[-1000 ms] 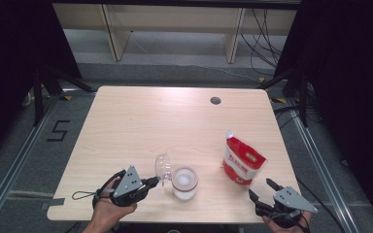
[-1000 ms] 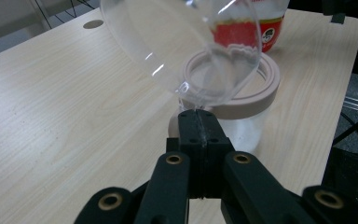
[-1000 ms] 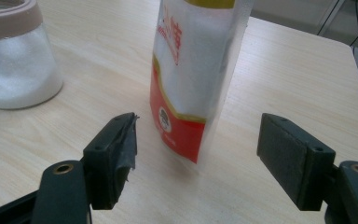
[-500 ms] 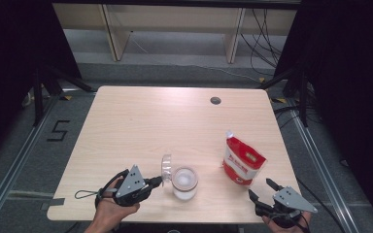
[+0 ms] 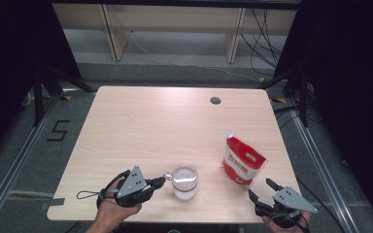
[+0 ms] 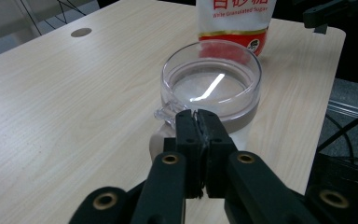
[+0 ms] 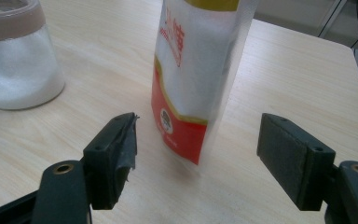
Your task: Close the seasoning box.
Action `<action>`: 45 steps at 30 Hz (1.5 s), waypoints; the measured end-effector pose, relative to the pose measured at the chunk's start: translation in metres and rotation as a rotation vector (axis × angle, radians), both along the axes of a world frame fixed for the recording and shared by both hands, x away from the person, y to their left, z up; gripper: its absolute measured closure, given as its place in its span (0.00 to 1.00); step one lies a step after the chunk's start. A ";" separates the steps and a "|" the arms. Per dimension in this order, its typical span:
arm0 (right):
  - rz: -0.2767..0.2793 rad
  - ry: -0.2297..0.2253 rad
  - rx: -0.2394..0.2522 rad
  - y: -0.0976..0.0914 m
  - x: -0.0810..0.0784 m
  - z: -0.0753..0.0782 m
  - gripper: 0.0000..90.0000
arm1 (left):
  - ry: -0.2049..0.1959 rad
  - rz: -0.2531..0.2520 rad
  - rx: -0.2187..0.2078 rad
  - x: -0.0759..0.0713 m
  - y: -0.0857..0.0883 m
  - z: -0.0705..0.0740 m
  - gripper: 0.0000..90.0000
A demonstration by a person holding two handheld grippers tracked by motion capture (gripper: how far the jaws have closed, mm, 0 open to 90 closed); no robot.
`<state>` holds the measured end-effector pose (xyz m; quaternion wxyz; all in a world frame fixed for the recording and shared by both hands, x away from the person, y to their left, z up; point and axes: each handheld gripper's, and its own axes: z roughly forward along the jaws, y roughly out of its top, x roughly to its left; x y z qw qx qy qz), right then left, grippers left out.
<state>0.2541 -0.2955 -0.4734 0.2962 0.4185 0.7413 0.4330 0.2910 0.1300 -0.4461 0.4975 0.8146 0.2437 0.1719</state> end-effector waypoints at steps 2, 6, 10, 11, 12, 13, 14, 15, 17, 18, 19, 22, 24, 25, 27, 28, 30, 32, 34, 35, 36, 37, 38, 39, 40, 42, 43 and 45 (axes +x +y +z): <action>0.006 -0.033 -0.034 -0.001 0.001 0.001 0.33 | 0.021 -0.005 -0.015 0.000 0.004 -0.002 0.87; -0.014 0.007 0.007 0.001 -0.001 0.000 0.33 | 0.066 0.001 -0.047 -0.001 0.008 -0.005 0.68; -0.015 0.009 0.003 0.001 -0.001 0.000 0.33 | 0.065 -0.005 -0.042 -0.002 0.011 -0.006 0.53; -0.014 0.014 0.007 0.002 -0.001 0.000 0.33 | 0.064 -0.007 -0.038 -0.002 0.012 -0.007 0.48; 0.002 -0.003 -0.006 0.001 0.000 -0.001 0.33 | 0.086 0.011 -0.050 -0.004 0.012 -0.009 0.44; 0.003 0.002 -0.005 0.001 0.000 0.000 0.33 | 0.092 0.016 -0.052 -0.005 0.012 -0.010 0.40; 0.013 0.002 -0.008 0.001 0.001 0.000 0.32 | 0.091 0.018 -0.047 -0.006 0.014 -0.011 0.38; 0.010 -0.005 -0.004 0.001 0.001 0.000 0.32 | 0.084 0.035 -0.033 -0.007 0.016 -0.014 0.33; 0.012 -0.013 -0.010 0.001 0.001 -0.001 0.32 | 0.094 0.041 -0.031 -0.007 0.017 -0.016 0.30; 0.020 -0.017 -0.023 0.000 0.001 0.000 0.32 | 0.110 0.059 -0.041 -0.008 0.019 -0.020 0.23; 0.020 -0.017 -0.023 0.000 0.001 0.000 0.32 | 0.110 0.059 -0.041 -0.008 0.019 -0.020 0.22; 0.011 -0.009 -0.021 0.001 0.000 0.000 0.32 | 0.093 0.058 -0.018 -0.008 0.027 -0.024 0.21; 0.008 -0.019 -0.021 0.002 0.000 0.000 0.32 | 0.108 0.071 -0.035 -0.008 0.027 -0.026 0.21; -0.016 0.026 0.002 0.004 -0.004 0.001 0.32 | 0.110 0.077 -0.028 -0.008 0.029 -0.026 0.20; 0.014 -0.013 -0.030 0.003 0.000 0.001 0.32 | 0.116 0.089 -0.028 -0.007 0.033 -0.028 0.20; 0.010 0.003 -0.008 0.004 -0.001 0.000 0.32 | 0.121 0.098 -0.038 -0.008 0.035 -0.030 0.20; 0.009 -0.002 -0.007 0.003 -0.001 0.000 0.32 | 0.119 0.103 -0.029 -0.010 0.038 -0.031 0.20; 0.025 0.007 0.012 0.001 0.000 0.000 0.32 | 0.115 0.092 -0.007 -0.011 0.041 -0.032 0.19; 0.024 0.012 0.029 0.001 0.000 -0.001 0.31 | 0.110 0.088 0.004 -0.011 0.042 -0.033 0.19; 0.007 0.036 0.037 0.002 -0.001 -0.001 0.30 | 0.145 0.097 -0.013 -0.015 0.041 -0.037 0.18; 0.024 0.017 0.023 0.001 0.000 -0.002 0.30 | 0.144 0.097 -0.003 -0.016 0.042 -0.038 0.18; 0.029 0.020 0.030 0.002 0.001 -0.002 0.30 | 0.144 0.097 -0.003 -0.016 0.042 -0.038 0.18; 0.029 0.020 0.030 0.002 0.001 -0.002 0.30 | 0.144 0.092 -0.004 -0.017 0.042 -0.039 0.18; 0.020 0.044 0.049 0.002 0.000 -0.002 0.28 | 0.145 0.095 0.009 -0.019 0.042 -0.040 0.18; 0.034 0.039 0.058 0.001 0.001 -0.002 0.28 | 0.140 0.097 0.013 -0.020 0.042 -0.041 0.18; 0.029 0.051 0.070 0.001 0.001 -0.003 0.27 | 0.149 0.103 0.028 -0.021 0.042 -0.042 0.18; 0.028 0.074 0.059 0.002 0.001 -0.005 0.25 | 0.146 0.113 0.046 -0.023 0.043 -0.045 0.18; 0.062 0.082 0.034 0.001 0.004 -0.007 0.24 | 0.157 0.113 0.042 -0.024 0.042 -0.047 0.18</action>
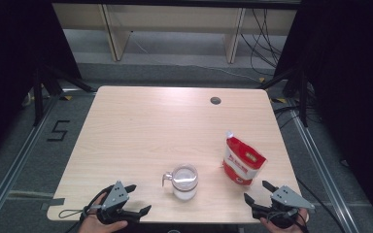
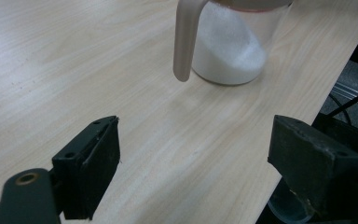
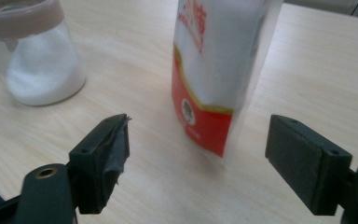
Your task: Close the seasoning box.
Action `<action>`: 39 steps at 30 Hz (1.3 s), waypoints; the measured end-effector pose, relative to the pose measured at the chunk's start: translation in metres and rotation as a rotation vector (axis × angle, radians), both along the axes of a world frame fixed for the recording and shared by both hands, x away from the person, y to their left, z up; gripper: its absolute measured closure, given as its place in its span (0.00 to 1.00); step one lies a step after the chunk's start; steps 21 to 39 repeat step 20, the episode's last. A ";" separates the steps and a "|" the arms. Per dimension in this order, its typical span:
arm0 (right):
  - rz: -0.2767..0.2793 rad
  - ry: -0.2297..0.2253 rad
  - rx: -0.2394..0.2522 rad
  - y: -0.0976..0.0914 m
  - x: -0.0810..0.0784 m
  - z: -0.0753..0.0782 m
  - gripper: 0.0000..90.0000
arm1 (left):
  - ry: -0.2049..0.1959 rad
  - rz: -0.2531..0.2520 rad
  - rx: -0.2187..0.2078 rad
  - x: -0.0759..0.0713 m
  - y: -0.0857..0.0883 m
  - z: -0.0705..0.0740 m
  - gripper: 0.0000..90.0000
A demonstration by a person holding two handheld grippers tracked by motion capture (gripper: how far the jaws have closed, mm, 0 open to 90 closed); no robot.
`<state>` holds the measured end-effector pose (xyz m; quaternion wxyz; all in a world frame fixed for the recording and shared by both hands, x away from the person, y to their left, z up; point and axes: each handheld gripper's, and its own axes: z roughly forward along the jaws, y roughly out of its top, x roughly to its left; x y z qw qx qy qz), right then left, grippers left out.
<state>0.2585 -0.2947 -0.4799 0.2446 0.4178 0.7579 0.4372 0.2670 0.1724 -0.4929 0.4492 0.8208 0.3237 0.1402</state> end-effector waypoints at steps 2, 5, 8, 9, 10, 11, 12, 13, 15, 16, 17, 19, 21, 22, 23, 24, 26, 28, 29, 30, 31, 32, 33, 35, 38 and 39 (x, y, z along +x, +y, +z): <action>-0.003 -0.013 0.009 0.001 0.000 -0.001 0.23 | -0.005 0.004 0.004 0.000 0.000 -0.001 0.18; 0.004 -0.010 -0.001 0.001 0.002 -0.002 0.22 | 0.003 0.002 0.011 -0.001 -0.001 -0.002 0.18; 0.005 0.023 0.010 0.001 0.001 -0.002 0.21 | 0.003 0.013 0.005 -0.001 -0.002 -0.002 0.18; -0.029 0.044 0.034 0.003 -0.002 -0.002 0.21 | -0.009 -0.003 0.044 0.001 0.001 -0.001 0.18; -0.029 0.044 0.034 0.003 -0.002 -0.002 0.21 | -0.009 -0.003 0.044 0.001 0.001 -0.001 0.18; -0.023 0.040 0.030 0.004 -0.002 -0.002 0.21 | -0.009 -0.003 0.028 0.001 0.001 -0.002 0.18; -0.023 0.040 0.030 0.004 -0.002 -0.002 0.21 | -0.009 -0.003 0.028 0.001 0.001 -0.002 0.18; -0.004 0.019 0.003 0.002 0.001 -0.004 0.20 | 0.008 0.019 -0.001 0.000 -0.002 -0.004 0.18; 0.002 0.023 0.005 0.002 0.002 -0.004 0.20 | 0.006 0.004 0.034 0.001 0.000 -0.003 0.18; 0.002 0.023 0.008 0.002 0.002 -0.004 0.20 | 0.004 0.009 0.014 0.001 -0.001 -0.004 0.18; 0.000 0.025 0.004 0.002 0.002 -0.005 0.20 | 0.006 0.012 0.002 0.001 -0.002 -0.004 0.18; -0.031 0.052 0.020 0.003 -0.001 -0.005 0.19 | 0.009 0.012 0.023 0.001 0.000 -0.004 0.18; -0.031 0.052 0.020 0.003 -0.001 -0.005 0.19 | 0.009 0.012 0.023 0.001 0.000 -0.004 0.18; -0.031 0.052 0.020 0.003 -0.001 -0.005 0.19 | 0.009 0.012 0.023 0.001 0.000 -0.004 0.18; -0.031 0.052 0.020 0.003 -0.001 -0.005 0.19 | 0.009 0.012 0.023 0.001 0.000 -0.004 0.18; -0.031 0.052 0.020 0.003 -0.001 -0.005 0.19 | 0.009 0.012 0.023 0.001 0.000 -0.004 0.18; -0.031 0.052 0.020 0.003 -0.001 -0.005 0.19 | 0.009 0.012 0.023 0.001 0.000 -0.004 0.18; -0.031 0.052 0.020 0.003 -0.001 -0.005 0.19 | 0.009 0.012 0.023 0.001 0.000 -0.004 0.18; -0.031 0.052 0.020 0.003 -0.001 -0.005 0.19 | 0.009 0.012 0.023 0.001 0.000 -0.004 0.18; -0.031 0.052 0.020 0.003 -0.001 -0.005 0.19 | 0.009 0.012 0.023 0.001 0.000 -0.004 0.18; -0.031 0.052 0.020 0.003 -0.001 -0.005 0.19 | 0.009 0.012 0.023 0.001 0.000 -0.004 0.18; -0.031 0.052 0.020 0.003 -0.001 -0.005 0.19 | 0.009 0.012 0.023 0.001 0.000 -0.004 0.18; -0.031 0.052 0.020 0.003 -0.001 -0.005 0.19 | 0.009 0.012 0.023 0.001 0.000 -0.004 0.18; -0.031 0.052 0.020 0.003 -0.001 -0.005 0.19 | 0.009 0.012 0.023 0.001 0.000 -0.004 0.18; -0.031 0.052 0.020 0.003 -0.001 -0.005 0.19 | 0.009 0.012 0.023 0.001 0.000 -0.004 0.18; -0.031 0.052 0.020 0.003 -0.001 -0.005 0.19 | 0.009 0.012 0.023 0.001 0.000 -0.004 0.18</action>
